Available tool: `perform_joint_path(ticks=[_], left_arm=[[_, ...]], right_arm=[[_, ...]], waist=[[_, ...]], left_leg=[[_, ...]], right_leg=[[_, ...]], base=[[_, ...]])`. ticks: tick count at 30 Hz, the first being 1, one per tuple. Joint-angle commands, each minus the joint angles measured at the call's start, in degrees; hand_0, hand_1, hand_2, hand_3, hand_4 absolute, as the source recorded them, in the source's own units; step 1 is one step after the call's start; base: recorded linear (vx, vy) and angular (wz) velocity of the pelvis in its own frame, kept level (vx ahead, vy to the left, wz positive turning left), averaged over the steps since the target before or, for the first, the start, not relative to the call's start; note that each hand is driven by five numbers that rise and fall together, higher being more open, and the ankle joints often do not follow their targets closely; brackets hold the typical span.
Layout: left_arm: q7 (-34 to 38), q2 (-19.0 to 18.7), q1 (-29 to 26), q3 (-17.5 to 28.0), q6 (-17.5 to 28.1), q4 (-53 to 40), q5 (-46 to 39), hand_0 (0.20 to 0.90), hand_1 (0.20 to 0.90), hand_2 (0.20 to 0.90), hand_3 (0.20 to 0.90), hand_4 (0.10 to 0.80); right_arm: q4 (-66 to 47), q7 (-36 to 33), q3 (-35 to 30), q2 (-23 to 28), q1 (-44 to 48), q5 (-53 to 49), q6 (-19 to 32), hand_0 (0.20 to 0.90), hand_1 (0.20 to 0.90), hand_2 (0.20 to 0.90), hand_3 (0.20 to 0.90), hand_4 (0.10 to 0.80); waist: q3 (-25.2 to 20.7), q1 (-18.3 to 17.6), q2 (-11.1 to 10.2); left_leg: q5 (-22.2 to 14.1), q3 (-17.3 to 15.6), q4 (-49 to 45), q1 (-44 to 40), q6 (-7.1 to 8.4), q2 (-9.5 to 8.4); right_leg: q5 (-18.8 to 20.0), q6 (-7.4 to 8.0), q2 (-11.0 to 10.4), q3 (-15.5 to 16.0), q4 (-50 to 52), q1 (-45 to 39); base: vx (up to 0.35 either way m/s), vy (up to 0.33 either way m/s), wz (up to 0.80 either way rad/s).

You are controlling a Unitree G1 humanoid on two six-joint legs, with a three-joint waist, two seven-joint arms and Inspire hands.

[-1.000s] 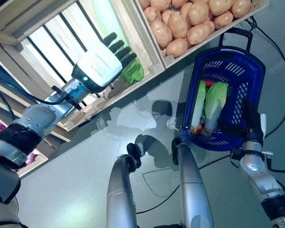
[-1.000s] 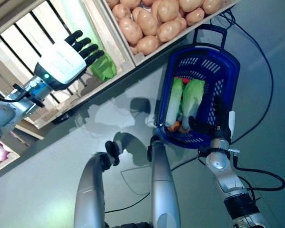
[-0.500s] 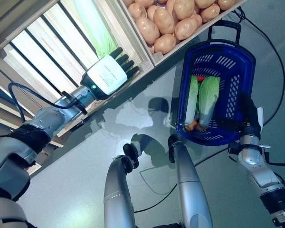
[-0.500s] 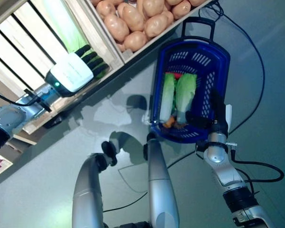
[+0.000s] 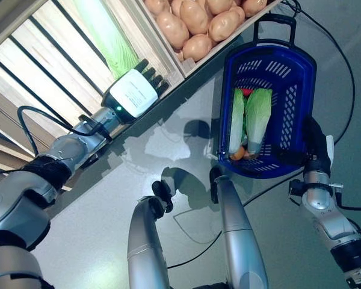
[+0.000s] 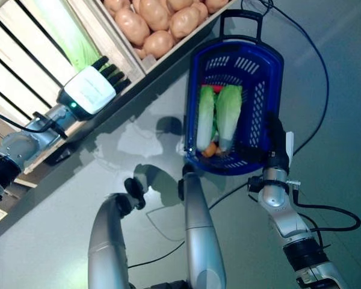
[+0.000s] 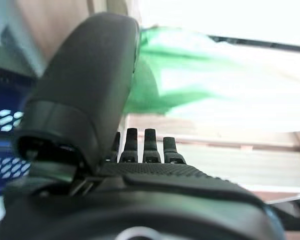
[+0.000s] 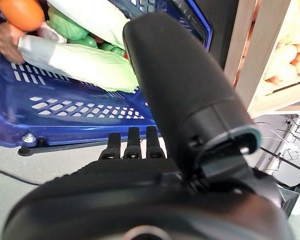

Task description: Put vegetables into the basket

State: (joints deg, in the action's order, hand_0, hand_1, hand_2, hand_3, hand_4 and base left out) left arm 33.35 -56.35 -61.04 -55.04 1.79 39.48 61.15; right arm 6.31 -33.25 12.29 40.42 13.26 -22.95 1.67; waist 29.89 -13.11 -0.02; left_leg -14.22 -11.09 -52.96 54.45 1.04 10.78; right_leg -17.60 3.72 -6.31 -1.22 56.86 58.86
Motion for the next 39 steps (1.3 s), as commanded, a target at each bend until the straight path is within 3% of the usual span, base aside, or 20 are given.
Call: perform_joint_path(ticks=[1, 2, 19, 26, 31, 35, 39], left_arm=[[3.16, -0.71, -6.70, 3.54, -4.72, 0.63, 0.55, 0.366, 0.366, 0.366, 0.366, 0.444], [3.06, -0.57, -6.77, 3.63, -4.79, 0.93, 0.86, 0.300, 0.300, 0.300, 0.300, 0.400], [4.87, -0.80, -6.09, 3.89, -3.30, 1.57, 0.79, 0.300, 0.300, 0.300, 0.300, 0.400], [11.78, -1.65, -6.06, 4.90, -0.64, -1.70, -3.37, 0.300, 0.300, 0.300, 0.300, 0.400], [16.93, -3.61, -2.70, 8.69, 0.29, -6.56, -9.72, 0.300, 0.300, 0.300, 0.300, 0.400], [21.37, -4.45, 3.16, 14.56, 1.17, -10.57, -16.73, 0.300, 0.300, 0.300, 0.300, 0.400], [23.36, -2.80, 11.49, 22.46, 2.71, -15.28, -19.51, 0.300, 0.300, 0.300, 0.300, 0.400]], right_arm=[[-4.96, -3.99, -5.63, 3.36, 1.01, 1.79, 3.30, 0.900, 0.900, 0.900, 0.900, 0.800], [-4.89, -3.87, -5.72, 3.41, 1.06, 2.04, 3.43, 0.900, 0.900, 0.900, 0.900, 0.800], [-5.20, -4.21, -5.35, 3.24, 1.96, 2.14, 3.88, 0.900, 0.900, 0.900, 0.900, 0.800], [-6.18, -5.19, -4.48, 3.01, 3.49, 2.95, 3.50, 0.900, 0.900, 0.900, 0.900, 0.800], [-6.86, -5.44, -4.49, 1.70, 2.05, 4.40, 4.09, 0.900, 0.900, 0.900, 0.900, 0.800], [-7.42, -5.70, -4.51, 0.13, 0.60, 5.79, 3.93, 0.900, 0.900, 0.900, 0.900, 0.800], [-7.38, -5.11, -4.74, -1.46, -0.99, 7.08, 4.05, 0.900, 0.900, 0.900, 0.900, 0.800]], waist=[[-0.09, -1.11, -1.25], [-0.09, -1.17, -1.29], [-0.09, -0.64, -1.41], [-0.09, -0.09, -1.66], [-0.09, 1.00, -1.59], [-0.09, 2.49, -1.49], [-0.13, 4.27, -1.41]], left_leg=[[-2.64, 0.47, 1.77, -0.85, 0.39, 0.93], [-2.61, 0.38, 1.97, -0.89, 0.38, 0.93], [-2.33, 0.28, 3.18, -2.04, 0.65, 0.62], [-0.05, -0.26, 5.81, -3.20, 0.35, 0.57], [1.17, -0.20, 9.05, -7.60, 1.00, 0.24], [3.36, 0.43, 13.77, -13.06, 1.70, -0.65], [5.69, 1.14, 19.70, -19.80, 1.77, -2.80]], right_leg=[[4.15, 0.55, -2.49, 0.84, -4.10, -2.93], [4.18, 0.55, -2.46, 0.83, -4.35, -2.97], [4.64, 1.02, -2.63, 1.07, -5.92, -4.56], [6.27, 0.49, -2.52, 1.75, -8.24, -5.80], [6.74, 0.54, -2.54, 2.52, -11.36, -10.60], [7.95, 0.67, -2.40, 3.29, -16.92, -17.16], [9.45, 0.75, -2.18, 4.16, -23.34, -24.48]], base=[[0.000, 0.000, 0.00], [0.000, 0.000, 0.00], [0.000, 0.000, 0.00], [-0.043, 0.004, -0.02], [0.008, -0.006, 0.00], [0.049, -0.043, 0.08], [0.071, -0.038, 0.16]])
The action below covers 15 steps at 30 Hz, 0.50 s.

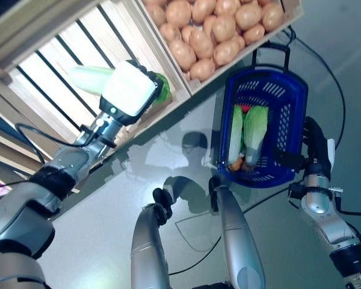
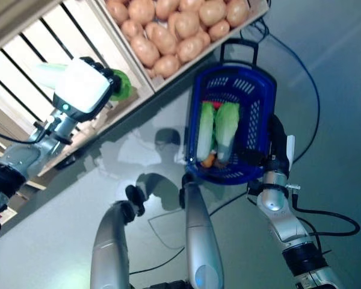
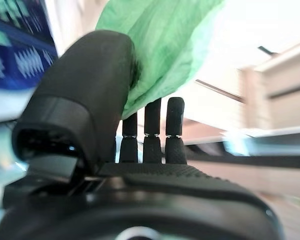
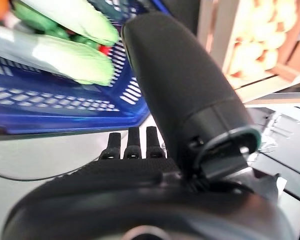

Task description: Put vegetables into the basket

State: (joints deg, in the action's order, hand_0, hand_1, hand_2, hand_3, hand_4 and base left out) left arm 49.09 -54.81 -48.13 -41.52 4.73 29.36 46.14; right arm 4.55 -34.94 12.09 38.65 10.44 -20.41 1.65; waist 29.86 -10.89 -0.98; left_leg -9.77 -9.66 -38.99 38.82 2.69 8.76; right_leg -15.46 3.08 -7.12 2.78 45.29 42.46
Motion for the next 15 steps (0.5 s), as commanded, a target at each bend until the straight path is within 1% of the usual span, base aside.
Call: perform_joint_path(ticks=[1, 2, 3, 6, 7, 8, 9, 11, 13, 15], left_arm=[[7.60, -3.74, 0.59, 10.72, -0.25, -6.61, -4.40, 0.300, 0.300, 0.300, 0.300, 0.400], [8.06, -2.38, 3.06, 13.02, 0.43, -7.48, -5.94, 0.300, 0.300, 0.300, 0.300, 0.400], [8.68, -1.49, 4.87, 14.67, 1.11, -7.95, -5.69, 0.300, 0.300, 0.300, 0.300, 0.400], [8.40, 1.33, 9.36, 18.68, 3.65, -10.99, -7.90, 0.300, 0.300, 0.300, 0.300, 0.400], [6.95, 3.61, 12.49, 21.52, 5.58, -13.26, -12.02, 0.300, 0.300, 0.300, 0.300, 0.400], [6.78, 3.84, 12.96, 21.99, 5.70, -13.49, -11.98, 0.300, 0.300, 0.300, 0.300, 0.400], [6.86, 5.27, 15.09, 23.74, 6.62, -15.40, -10.86, 0.300, 0.300, 0.300, 0.300, 0.400], [4.86, 7.58, 18.66, 26.51, 8.37, -18.83, -15.33, 0.300, 0.300, 0.300, 0.300, 0.400], [5.43, 10.09, 22.30, 29.19, 8.57, -22.25, -12.91, 0.300, 0.300, 0.300, 0.300, 0.400], [4.70, 12.04, 25.23, 32.15, 9.52, -24.77, -15.01, 0.300, 0.300, 0.300, 0.300, 0.400]], right_arm=[[-5.78, -3.51, -4.49, 0.01, 1.51, 5.01, 3.90, 0.900, 0.900, 0.900, 0.900, 0.800], [-5.85, -3.49, -4.36, -0.38, 1.16, 5.68, 3.93, 0.900, 0.900, 0.900, 0.900, 0.800], [-5.83, -3.38, -4.27, -0.51, 1.00, 5.29, 4.22, 0.900, 0.900, 0.900, 0.900, 0.800], [-5.92, -3.05, -4.46, -1.39, 0.86, 4.84, 5.40, 0.900, 0.900, 0.900, 0.900, 0.800], [-6.38, -2.44, -4.62, -2.19, 0.27, 4.51, 5.95, 0.900, 0.900, 0.900, 0.900, 0.800], [-6.44, -2.28, -4.60, -2.25, 0.23, 4.49, 6.06, 0.900, 0.900, 0.900, 0.900, 0.800], [-7.00, -1.75, -4.72, -2.83, -0.23, 4.72, 6.63, 0.900, 0.900, 0.900, 0.900, 0.800], [-7.81, -0.13, -4.71, -3.78, -1.06, 6.38, 7.72, 0.900, 0.900, 0.900, 0.900, 0.800], [-8.88, 1.65, -5.05, -4.53, -2.23, 7.30, 9.17, 0.900, 0.900, 0.900, 0.900, 0.800], [-9.87, 5.00, -5.74, -4.71, -3.06, 7.53, 10.61, 0.900, 0.900, 0.900, 0.900, 0.800]], waist=[[-0.82, 2.35, -0.38], [-1.56, 2.74, -0.35], [-2.07, 3.07, -0.36], [-3.79, 4.21, -0.50], [-4.72, 4.95, -0.53], [-4.82, 4.93, -0.52], [-5.53, 5.41, -0.51], [-6.76, 6.06, -0.63], [-8.24, 6.81, -0.55], [-9.22, 7.37, -0.56]], left_leg=[[2.03, -0.37, 7.42, -5.20, -0.02, -1.33], [2.67, -0.37, 9.17, -6.42, 0.05, -1.78], [3.20, -0.25, 10.58, -7.44, 0.01, -2.12], [4.65, -0.09, 14.62, -10.29, 0.12, -3.04], [5.10, 0.25, 17.39, -12.70, 0.05, -3.85], [5.60, 0.29, 17.97, -12.88, 0.01, -3.96], [6.15, 0.25, 19.76, -14.30, 0.02, -4.18], [7.25, 0.69, 23.26, -17.07, 0.17, -4.78], [8.33, 1.10, 27.08, -19.56, 0.28, -5.30], [8.60, 1.52, 28.76, -21.39, 0.20, -5.73]], right_leg=[[7.97, 1.40, -1.28, 0.26, -13.53, -9.08], [8.35, 1.39, -1.23, 0.31, -15.17, -10.38], [8.70, 1.48, -1.24, 0.50, -16.52, -11.41], [9.84, 1.73, -1.55, 1.53, -20.86, -14.68], [10.16, 2.04, -1.64, 2.19, -23.20, -16.97], [10.56, 2.04, -1.65, 2.29, -23.67, -17.15], [10.95, 2.24, -1.83, 2.85, -25.21, -18.44], [12.04, 2.64, -1.83, 3.68, -29.03, -21.58], [13.01, 2.95, -1.92, 4.64, -32.71, -24.58], [13.63, 3.12, -2.06, 4.98, -34.85, -26.71]], base=[[0.079, -0.046, 0.13], [0.073, -0.040, 0.13], [0.075, -0.035, 0.13], [0.053, -0.042, 0.14], [0.042, -0.035, 0.17], [0.066, -0.028, 0.22], [0.036, -0.022, 0.15], [0.084, -0.036, 0.06], [0.088, -0.035, 0.03], [0.028, -0.030, 0.05]])
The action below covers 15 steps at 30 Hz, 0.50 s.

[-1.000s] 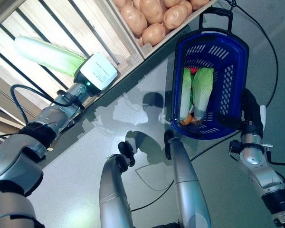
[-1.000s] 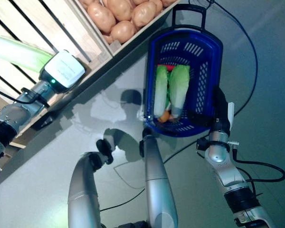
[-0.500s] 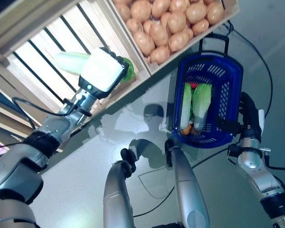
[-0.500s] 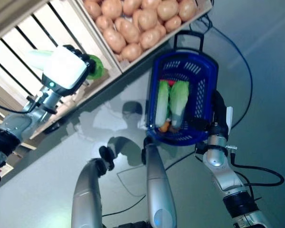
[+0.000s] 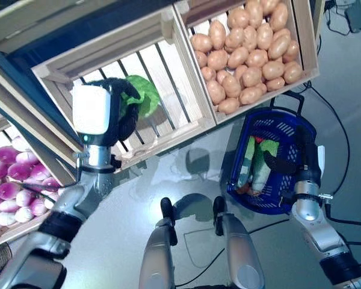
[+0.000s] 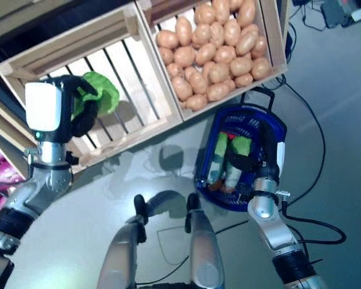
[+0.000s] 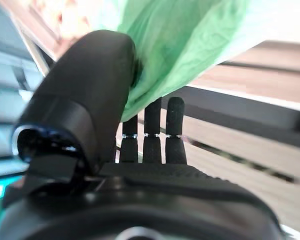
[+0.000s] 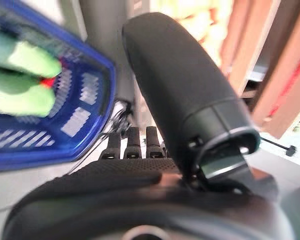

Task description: Put vegetables into the basket

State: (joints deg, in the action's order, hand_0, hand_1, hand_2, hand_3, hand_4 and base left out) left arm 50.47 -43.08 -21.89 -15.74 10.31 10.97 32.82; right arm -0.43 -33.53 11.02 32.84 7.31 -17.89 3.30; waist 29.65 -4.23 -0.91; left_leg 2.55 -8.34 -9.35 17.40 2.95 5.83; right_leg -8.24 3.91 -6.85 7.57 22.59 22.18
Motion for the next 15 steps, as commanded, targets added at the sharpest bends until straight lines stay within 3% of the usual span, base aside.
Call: perform_joint_path(ticks=[1, 7, 15], left_arm=[[3.28, 0.68, -0.42, 6.71, 4.08, -6.60, -1.65, 0.300, 0.300, 0.300, 0.300, 0.400], [-2.30, 7.17, 6.83, 11.17, 10.10, -9.78, -14.27, 0.300, 0.300, 0.300, 0.300, 0.400], [-11.29, 12.61, 12.10, 12.61, 15.55, -16.06, -28.76, 0.300, 0.300, 0.300, 0.300, 0.400]], right_arm=[[-5.04, 4.32, -4.66, 1.16, 0.03, 5.05, 9.15, 0.900, 0.900, 0.900, 0.900, 0.800], [-7.79, 12.40, -4.66, 0.95, -2.03, 5.84, 12.24, 0.900, 0.900, 0.900, 0.900, 0.800], [-9.53, 18.97, -2.77, -0.37, -3.60, 5.41, 13.09, 0.900, 0.900, 0.900, 0.900, 0.800]], waist=[[-9.23, 0.82, -0.60], [-12.00, 2.07, -0.87], [-17.52, 3.88, -1.43]], left_leg=[[-3.65, 0.31, -0.44, -0.25, -0.01, -2.76], [-2.89, 0.52, 3.69, -4.42, 0.39, -2.61], [-0.69, 1.19, 12.32, -11.27, 0.83, -2.48]], right_leg=[[6.46, 2.31, -2.31, 0.35, -12.52, -6.83], [7.18, 2.58, -2.08, 1.60, -16.97, -11.66], [10.05, 3.71, -2.02, 3.72, -24.50, -18.53]], base=[[-0.011, -0.018, 0.08], [-0.002, -0.037, 0.06], [0.072, -0.042, 0.11]])
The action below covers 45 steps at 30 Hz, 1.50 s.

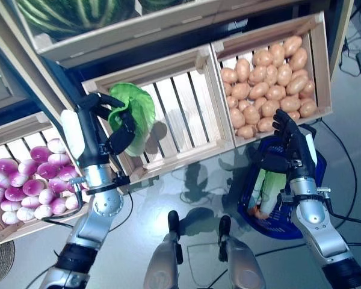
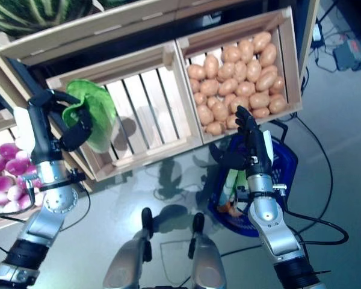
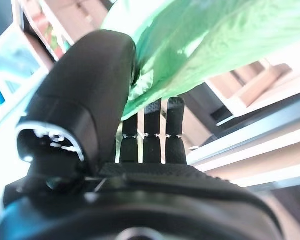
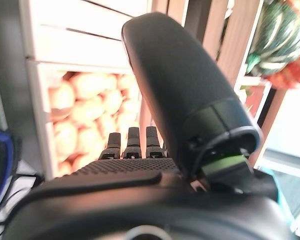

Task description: Put vegetables into the basket

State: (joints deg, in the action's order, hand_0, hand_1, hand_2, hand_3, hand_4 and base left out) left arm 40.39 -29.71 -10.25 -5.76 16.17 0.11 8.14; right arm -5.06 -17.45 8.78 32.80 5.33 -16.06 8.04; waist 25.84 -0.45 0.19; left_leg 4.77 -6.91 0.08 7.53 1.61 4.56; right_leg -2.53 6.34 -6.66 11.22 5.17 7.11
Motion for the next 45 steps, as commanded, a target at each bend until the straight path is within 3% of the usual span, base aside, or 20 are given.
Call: perform_joint_path(ticks=[1, 10, 16, 25, 34, 45], left_arm=[[-2.62, -0.28, 0.86, 2.63, 10.25, -5.88, -6.24, 0.300, 0.300, 0.300, 0.300, 0.400], [-17.20, 2.03, -0.20, -0.61, 9.23, -7.43, -25.37, 0.300, 0.300, 0.300, 0.300, 0.400], [-22.91, 3.44, 0.68, -0.39, 8.77, -8.61, -36.56, 0.300, 0.300, 0.300, 0.300, 0.400], [-35.06, 5.83, 1.01, -2.11, 3.17, -9.40, -53.91, 0.300, 0.300, 0.300, 0.300, 0.400], [-37.19, 5.76, 0.11, -4.11, 1.93, -7.87, -58.41, 0.300, 0.300, 0.300, 0.300, 0.400], [-37.07, 6.96, -0.67, -4.72, 0.33, -6.40, -59.76, 0.300, 0.300, 0.300, 0.300, 0.400]], right_arm=[[-5.16, 3.24, -0.20, -0.38, -1.87, 3.82, 8.44, 0.900, 0.900, 0.900, 0.900, 0.800], [-4.97, 7.64, 2.25, 0.97, 3.12, 3.86, 6.98, 0.900, 0.900, 0.900, 0.900, 0.800], [-4.85, 11.69, 3.11, 1.25, 4.33, -0.38, 4.54, 0.900, 0.900, 0.900, 0.900, 0.800], [-4.40, 28.95, 5.68, 0.21, 4.33, -15.44, -4.22, 0.900, 0.900, 0.900, 0.900, 0.800], [-2.50, 35.71, 8.85, 1.26, 7.25, -23.12, -11.23, 0.900, 0.900, 0.900, 0.900, 0.800], [-0.82, 29.92, 10.72, -2.10, 10.87, -22.44, -10.01, 0.900, 0.900, 0.900, 0.900, 0.800]], waist=[[-14.42, 0.25, -2.59], [-19.33, 1.31, -2.78], [-21.01, 1.76, -2.91], [-22.78, 1.47, -2.87], [-23.84, 1.61, -3.30], [-24.54, 2.12, -3.56]], left_leg=[[-2.58, -0.20, 3.95, -2.12, 2.22, -1.18], [-3.51, -0.26, 4.92, -5.15, 2.30, -0.50], [-4.21, -0.46, 4.92, -6.54, 2.13, -0.26], [-5.00, -1.13, 4.92, -8.57, 1.76, -0.10], [-5.18, -1.26, 4.92, -9.53, 1.63, 0.20], [-5.20, -0.92, 4.92, -10.08, 1.83, 0.59]], right_leg=[[4.69, 1.40, -2.14, 0.29, -7.90, -4.11], [5.37, 1.53, -2.04, 1.71, -10.17, -7.32], [5.31, 1.79, -2.45, 1.92, -10.17, -8.40], [5.32, 2.11, -3.03, 1.40, -10.17, -9.59], [5.28, 2.24, -3.16, 1.11, -10.17, -10.45], [5.15, 2.28, -3.26, 0.95, -10.17, -10.93]], base=[[0.079, -0.039, 0.16], [0.072, -0.040, 0.06], [0.038, -0.023, 0.01], [0.023, -0.010, 0.00], [0.034, -0.003, 0.00], [0.003, -0.001, 0.00]])
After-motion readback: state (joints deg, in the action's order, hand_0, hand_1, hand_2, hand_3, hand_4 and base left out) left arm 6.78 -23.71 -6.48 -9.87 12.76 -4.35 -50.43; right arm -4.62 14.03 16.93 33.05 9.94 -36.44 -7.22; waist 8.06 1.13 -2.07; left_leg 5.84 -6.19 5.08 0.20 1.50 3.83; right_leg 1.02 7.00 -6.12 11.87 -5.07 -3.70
